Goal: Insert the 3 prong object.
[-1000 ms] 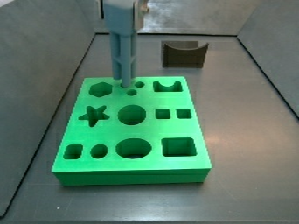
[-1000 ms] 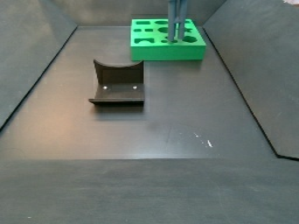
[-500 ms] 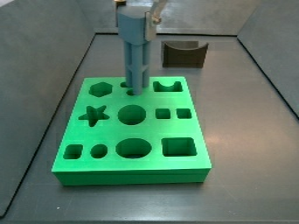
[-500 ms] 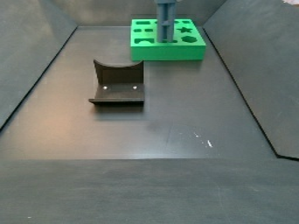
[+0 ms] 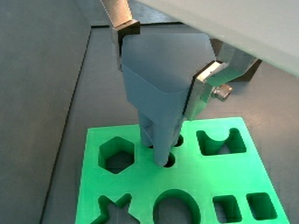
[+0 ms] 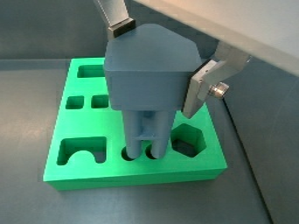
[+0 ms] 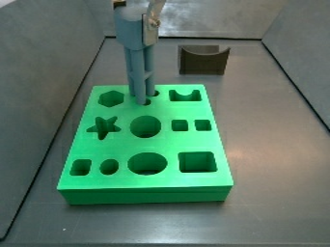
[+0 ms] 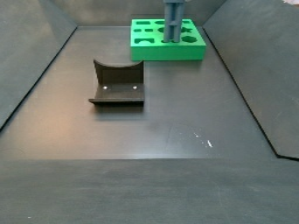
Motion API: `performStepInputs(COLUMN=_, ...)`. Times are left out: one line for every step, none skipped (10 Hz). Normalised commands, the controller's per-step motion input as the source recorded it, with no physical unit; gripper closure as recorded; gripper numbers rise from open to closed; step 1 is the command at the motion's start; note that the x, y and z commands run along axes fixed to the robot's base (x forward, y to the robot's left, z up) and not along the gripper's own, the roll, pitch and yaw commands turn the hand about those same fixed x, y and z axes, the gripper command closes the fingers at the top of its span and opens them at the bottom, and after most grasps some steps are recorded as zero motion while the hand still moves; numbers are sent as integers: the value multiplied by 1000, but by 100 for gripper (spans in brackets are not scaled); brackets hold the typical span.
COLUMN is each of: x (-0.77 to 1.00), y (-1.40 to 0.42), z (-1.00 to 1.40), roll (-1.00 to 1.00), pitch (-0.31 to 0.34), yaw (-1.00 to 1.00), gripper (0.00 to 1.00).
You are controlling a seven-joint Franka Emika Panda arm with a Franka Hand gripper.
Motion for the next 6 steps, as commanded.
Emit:
performStepInputs(x=437, y=51, z=-880, roll=-11, pitch=-4, yaw=66, gripper=100)
performStepInputs(x=466, y=77, z=-757, roll=0, pitch=0, yaw=40, gripper=100)
performStepInputs(x=514, y=0, z=-700, roll=0, pitch=37, yaw=20, gripper=100)
performStepInputs(x=357, y=0, z=-711, roll=0, pitch=0, yaw=0, gripper=100)
performStepInputs(x=129, y=0, z=-769, roll=0, pitch=-117, yaw=0, gripper=100)
performStepInputs(x=20, y=0, z=-709, roll=-6, pitch=-266, yaw=0, gripper=100)
